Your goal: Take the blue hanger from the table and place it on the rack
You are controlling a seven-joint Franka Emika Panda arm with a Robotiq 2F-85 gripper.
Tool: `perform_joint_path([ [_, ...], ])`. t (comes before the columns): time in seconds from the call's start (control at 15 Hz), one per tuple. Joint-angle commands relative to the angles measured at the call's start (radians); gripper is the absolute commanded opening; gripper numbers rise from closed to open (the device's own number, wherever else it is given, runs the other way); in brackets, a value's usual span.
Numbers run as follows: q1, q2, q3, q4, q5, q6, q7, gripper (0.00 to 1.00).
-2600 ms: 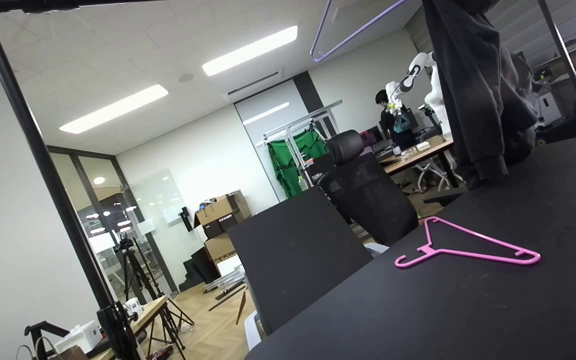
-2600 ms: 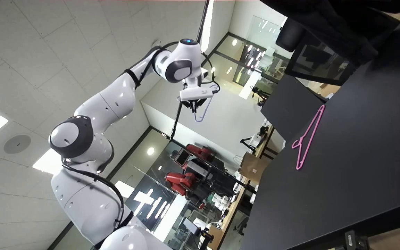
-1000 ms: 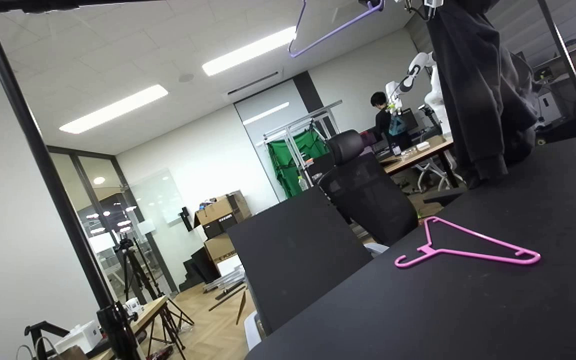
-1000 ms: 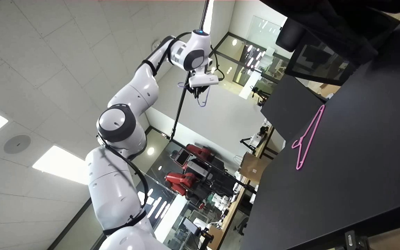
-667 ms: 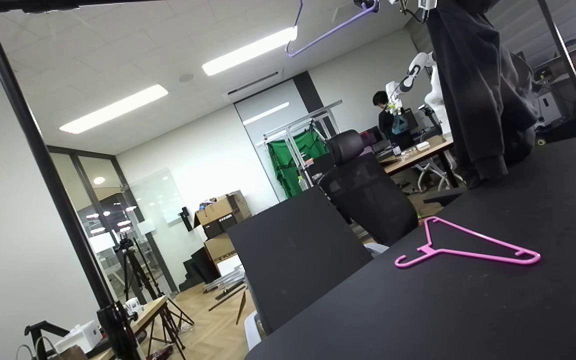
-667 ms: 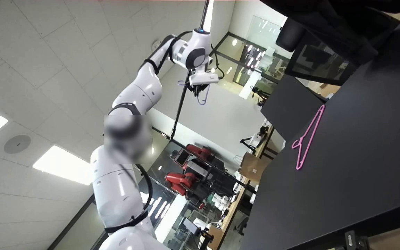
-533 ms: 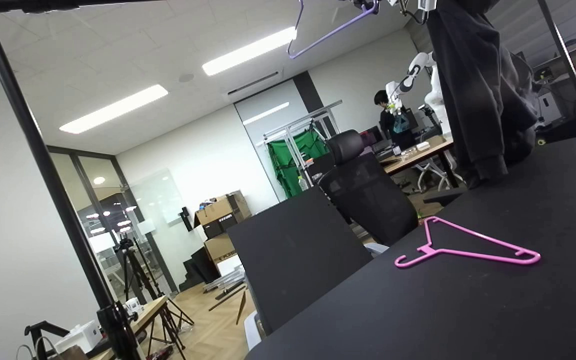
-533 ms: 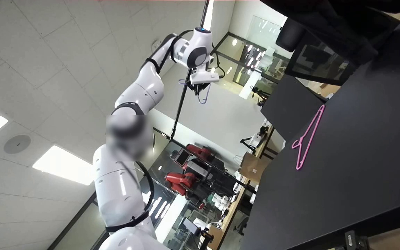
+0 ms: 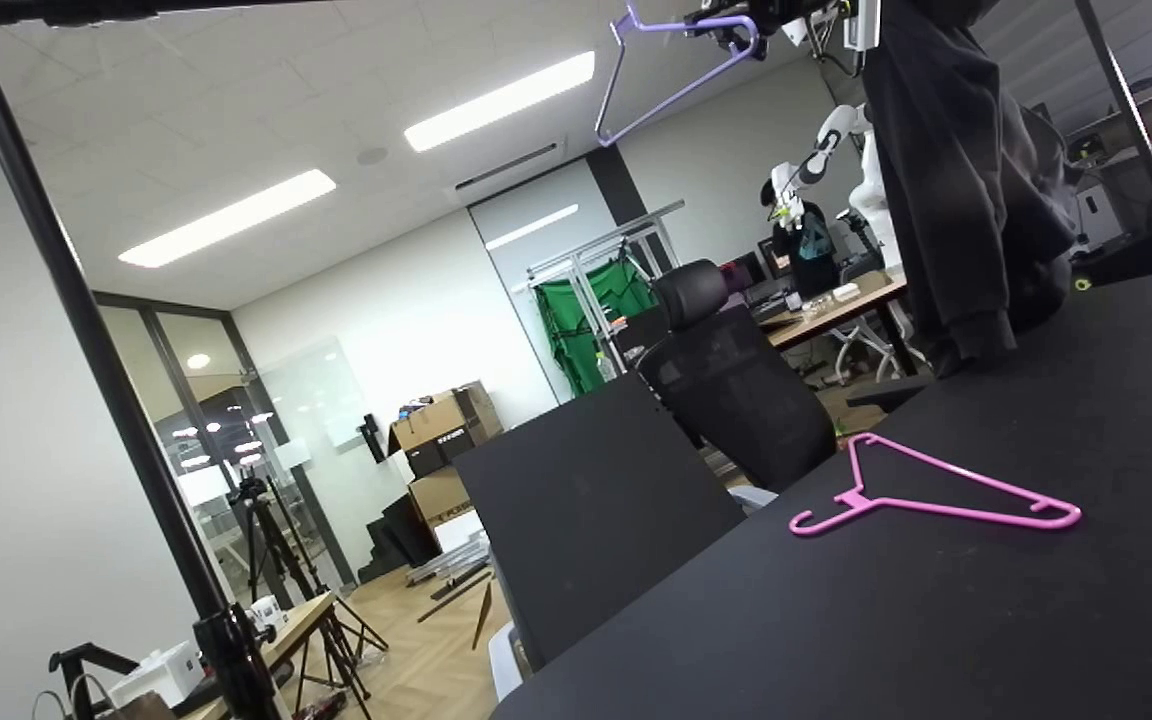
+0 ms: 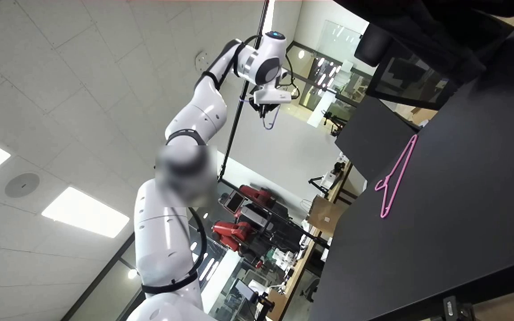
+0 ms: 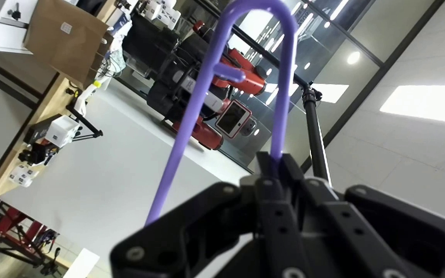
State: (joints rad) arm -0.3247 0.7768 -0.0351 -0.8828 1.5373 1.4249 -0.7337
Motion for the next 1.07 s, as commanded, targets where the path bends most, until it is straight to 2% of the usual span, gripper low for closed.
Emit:
perform_joint_path([
  [0.0,-0.022,0.073,0.034,0.128,-0.006,-0.017,0.114,0.34],
  [0.13,-0.017,0.054,0.021,0.122,-0.003,-0.023,0.128,0.4],
  [0.67,-0.053,-0.118,-0.018,0.026,-0.043,-0.058,0.12,0.95],
  [0.73,-0.059,-0.141,-0.029,0.013,-0.052,-0.062,0.118,0.99],
  [1.0,-0.076,-0.258,-0.088,-0.083,-0.128,-0.071,0.09,1.0],
])
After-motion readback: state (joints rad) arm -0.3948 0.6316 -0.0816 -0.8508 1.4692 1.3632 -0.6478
